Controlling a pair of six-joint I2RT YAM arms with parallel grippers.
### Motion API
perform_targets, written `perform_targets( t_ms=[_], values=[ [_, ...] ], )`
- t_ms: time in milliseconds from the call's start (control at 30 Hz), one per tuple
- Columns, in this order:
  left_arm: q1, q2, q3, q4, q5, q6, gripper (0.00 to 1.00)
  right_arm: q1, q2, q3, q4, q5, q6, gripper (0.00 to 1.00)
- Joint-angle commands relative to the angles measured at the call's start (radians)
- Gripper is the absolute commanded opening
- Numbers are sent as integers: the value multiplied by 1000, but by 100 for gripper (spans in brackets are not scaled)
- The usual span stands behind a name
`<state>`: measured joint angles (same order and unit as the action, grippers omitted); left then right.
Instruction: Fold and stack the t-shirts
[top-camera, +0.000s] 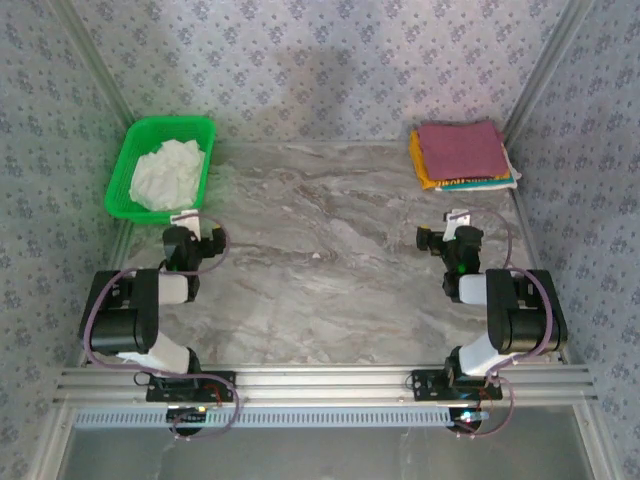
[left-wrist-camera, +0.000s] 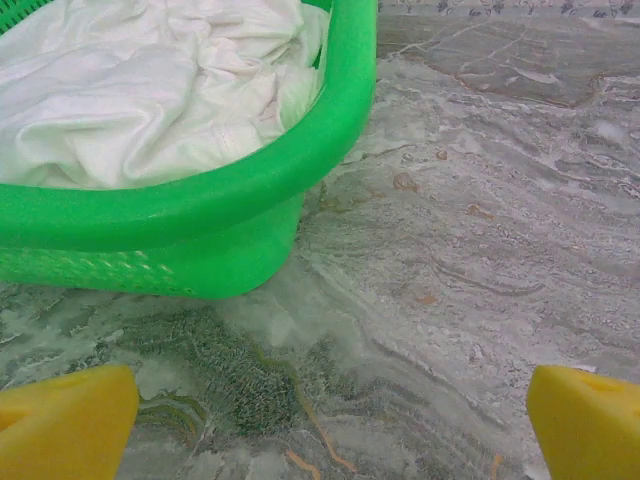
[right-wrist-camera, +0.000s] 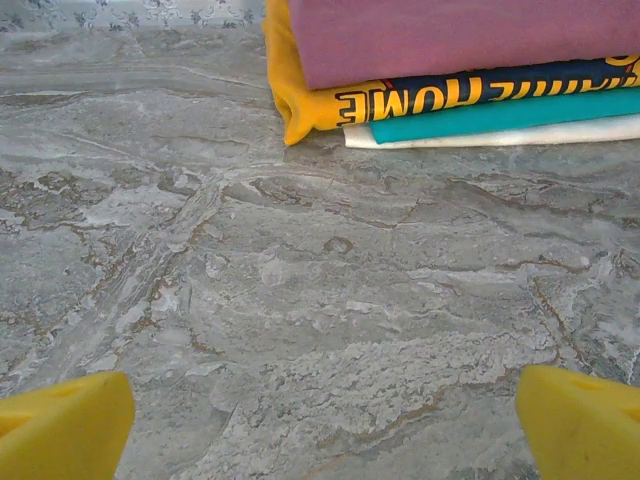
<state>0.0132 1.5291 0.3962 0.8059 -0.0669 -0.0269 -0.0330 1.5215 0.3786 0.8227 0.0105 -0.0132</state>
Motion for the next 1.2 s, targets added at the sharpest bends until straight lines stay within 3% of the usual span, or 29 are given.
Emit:
perform_targets(
  t_ms=[0, 800, 833, 933, 1000, 1067, 1167],
  values=[
    [1, 5, 20, 4, 14, -1, 100, -4, 4, 17, -13, -2, -11, 100],
    [5, -3, 19, 4, 31, 0, 100, 3, -4, 15, -10, 20, -11, 100],
    [-5, -40, 22, -30, 28, 15, 100, 13, -31, 27, -51, 47, -13, 100],
    [-99, -250, 17, -210, -145, 19, 99, 64, -181, 87, -290, 136, -22, 100],
    [-138, -431, 31, -377, -161, -62, 99, 109, -290, 144, -446, 141, 15, 100],
    [-138, -587, 83, -555, -143, -147, 98, 184, -371, 208, -541, 113, 20, 100],
    [-83, -633, 252, -810, -176, -178, 96, 324, -360, 351, -653, 175, 5, 100]
  ],
)
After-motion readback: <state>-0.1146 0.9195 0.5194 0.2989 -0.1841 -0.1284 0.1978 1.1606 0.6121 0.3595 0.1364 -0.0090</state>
